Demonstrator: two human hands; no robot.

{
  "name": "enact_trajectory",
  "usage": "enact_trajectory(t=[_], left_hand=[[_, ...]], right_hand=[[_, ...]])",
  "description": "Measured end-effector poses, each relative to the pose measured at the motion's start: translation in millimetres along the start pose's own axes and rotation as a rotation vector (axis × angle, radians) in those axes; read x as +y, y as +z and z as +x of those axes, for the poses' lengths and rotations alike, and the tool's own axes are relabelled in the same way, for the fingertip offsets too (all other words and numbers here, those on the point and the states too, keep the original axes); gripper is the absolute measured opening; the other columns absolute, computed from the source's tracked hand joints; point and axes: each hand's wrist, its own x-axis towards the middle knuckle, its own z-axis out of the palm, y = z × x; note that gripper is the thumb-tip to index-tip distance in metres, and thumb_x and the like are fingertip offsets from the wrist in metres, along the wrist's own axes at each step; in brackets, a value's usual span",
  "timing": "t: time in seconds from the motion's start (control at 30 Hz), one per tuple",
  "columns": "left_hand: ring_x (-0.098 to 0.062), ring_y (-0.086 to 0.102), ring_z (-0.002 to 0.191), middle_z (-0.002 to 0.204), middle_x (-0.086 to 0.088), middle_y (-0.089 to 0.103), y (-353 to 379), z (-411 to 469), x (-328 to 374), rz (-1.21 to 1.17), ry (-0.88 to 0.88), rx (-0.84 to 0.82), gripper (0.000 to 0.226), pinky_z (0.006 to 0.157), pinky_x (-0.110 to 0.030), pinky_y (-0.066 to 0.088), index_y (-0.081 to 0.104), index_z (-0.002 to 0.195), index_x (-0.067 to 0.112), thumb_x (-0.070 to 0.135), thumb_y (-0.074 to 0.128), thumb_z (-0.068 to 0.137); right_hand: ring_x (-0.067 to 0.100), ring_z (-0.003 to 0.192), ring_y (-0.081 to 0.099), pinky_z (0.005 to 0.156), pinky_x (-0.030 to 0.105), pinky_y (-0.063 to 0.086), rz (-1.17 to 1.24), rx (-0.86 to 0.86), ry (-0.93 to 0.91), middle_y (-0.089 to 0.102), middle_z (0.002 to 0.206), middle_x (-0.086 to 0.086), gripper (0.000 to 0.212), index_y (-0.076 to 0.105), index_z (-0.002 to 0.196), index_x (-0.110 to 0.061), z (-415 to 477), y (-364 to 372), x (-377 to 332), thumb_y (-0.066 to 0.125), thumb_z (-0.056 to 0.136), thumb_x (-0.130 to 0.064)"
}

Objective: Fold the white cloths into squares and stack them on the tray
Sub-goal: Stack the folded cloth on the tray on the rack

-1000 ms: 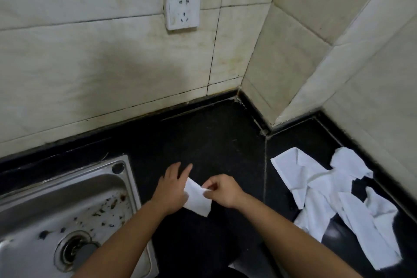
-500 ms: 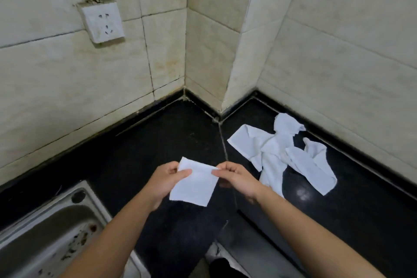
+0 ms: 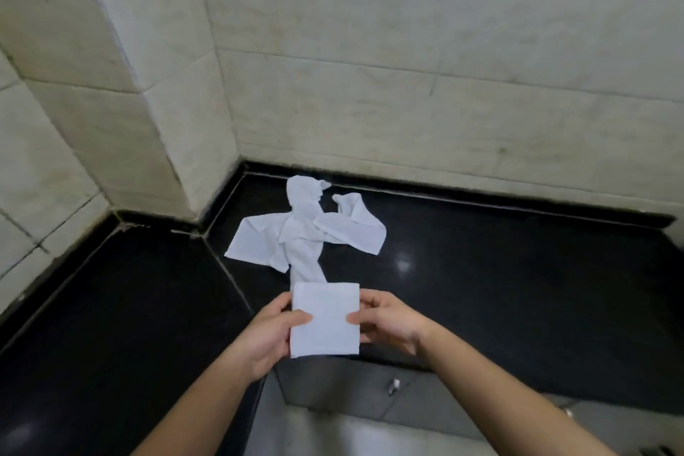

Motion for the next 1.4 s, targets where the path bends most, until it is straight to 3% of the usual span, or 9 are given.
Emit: enact_trajectory(t=[0.07,0.17,0.23,0.6,0.7,0.8,1.07,1.27,1.4], left_hand=[[-0.031,0.071,0.102,0.111,-0.015,0.073,41.3,7.9,6.0,0.125,0.023,-0.054,0.039,0.085,-0.047,0.058,0.058,0.124,0.012,-0.006,0.057,0.090],[-0.027,0.072,0.096,0.106,-0.013,0.074,116.7,15.9,6.0,0.252,0.055,-0.142,0.038,0.084,-0.049,0.058,0.059,0.122,0.015,-0.006,0.055,0.090],[-0.028,0.072,0.096,0.106,-0.012,0.074,161.2,18.2,0.7,0.306,0.069,-0.196,0.039,0.086,-0.050,0.058,0.060,0.121,0.015,-0.006,0.054,0.089],[-0.027,0.069,0.082,0.102,-0.012,0.073,495.3,2.1,-117.1,0.522,-0.020,-0.546,0.040,0.063,-0.040,0.056,0.060,0.121,0.012,-0.008,0.055,0.087],[-0.036,0.069,0.094,0.111,-0.018,0.071,557.9,-2.7,-145.9,0.553,-0.074,-0.626,0.041,0.077,-0.050,0.058,0.061,0.121,0.010,-0.009,0.055,0.085],[-0.043,0.066,0.105,0.113,-0.022,0.070,612.0,0.7,-169.3,0.607,-0.115,-0.690,0.042,0.091,-0.059,0.052,0.059,0.123,0.010,-0.009,0.055,0.085],[-0.025,0.073,0.081,0.105,-0.017,0.074,736.5,45.2,-189.3,0.663,-0.111,-0.780,0.038,0.060,-0.037,0.057,0.059,0.122,0.008,-0.010,0.053,0.090],[-0.030,0.072,0.094,0.108,-0.016,0.074,847.4,112.6,-159.5,0.640,-0.060,-0.865,0.038,0.075,-0.046,0.058,0.056,0.125,0.011,-0.005,0.058,0.091],[-0.030,0.072,0.096,0.107,-0.015,0.074,918.7,140.9,-128.1,0.623,-0.011,-0.912,0.036,0.075,-0.045,0.059,0.057,0.123,0.013,-0.003,0.059,0.091]], right_hand=[[0.015,0.091,0.070,0.073,0.029,0.057,0.011,0.078,-0.048,0.073,0.107,0.004,0.039,0.067,0.125,-0.012,-36.0,-33.8,-4.1,0.056,0.092,0.006],[0.025,0.109,0.069,0.090,0.041,0.058,0.050,0.187,-0.128,0.072,0.119,0.009,0.042,0.067,0.125,-0.015,-93.9,-92.1,6.6,0.055,0.091,0.006],[0.026,0.109,0.069,0.083,0.039,0.058,0.097,0.234,-0.162,0.070,0.122,0.011,0.044,0.066,0.126,-0.018,-128.5,-122.4,15.7,0.055,0.090,0.005],[0.016,0.099,0.068,0.087,0.044,0.055,0.249,0.575,-0.203,0.068,0.105,0.003,0.068,0.048,0.131,-0.038,-397.9,-317.0,153.4,0.062,0.085,0.011],[0.015,0.098,0.067,0.080,0.039,0.055,0.312,0.641,-0.211,0.068,0.106,0.001,0.072,0.046,0.136,-0.038,-446.1,-351.4,187.5,0.059,0.086,0.012],[0.018,0.100,0.065,0.080,0.041,0.057,0.370,0.692,-0.232,0.060,0.108,0.009,0.073,0.046,0.138,-0.037,-480.4,-385.6,216.6,0.060,0.084,0.011],[0.026,0.105,0.065,0.087,0.045,0.051,0.475,0.836,-0.241,0.063,0.120,0.019,0.072,0.048,0.139,-0.033,-511.2,-490.2,238.4,0.062,0.083,0.008],[0.027,0.106,0.067,0.075,0.036,0.059,0.431,0.921,-0.242,0.059,0.124,0.020,0.068,0.044,0.143,-0.029,-525.1,-605.6,193.1,0.058,0.090,0.011],[0.029,0.111,0.066,0.087,0.044,0.058,0.391,0.961,-0.249,0.061,0.121,0.015,0.067,0.045,0.142,-0.031,-539.4,-677.8,157.8,0.061,0.089,0.008]])
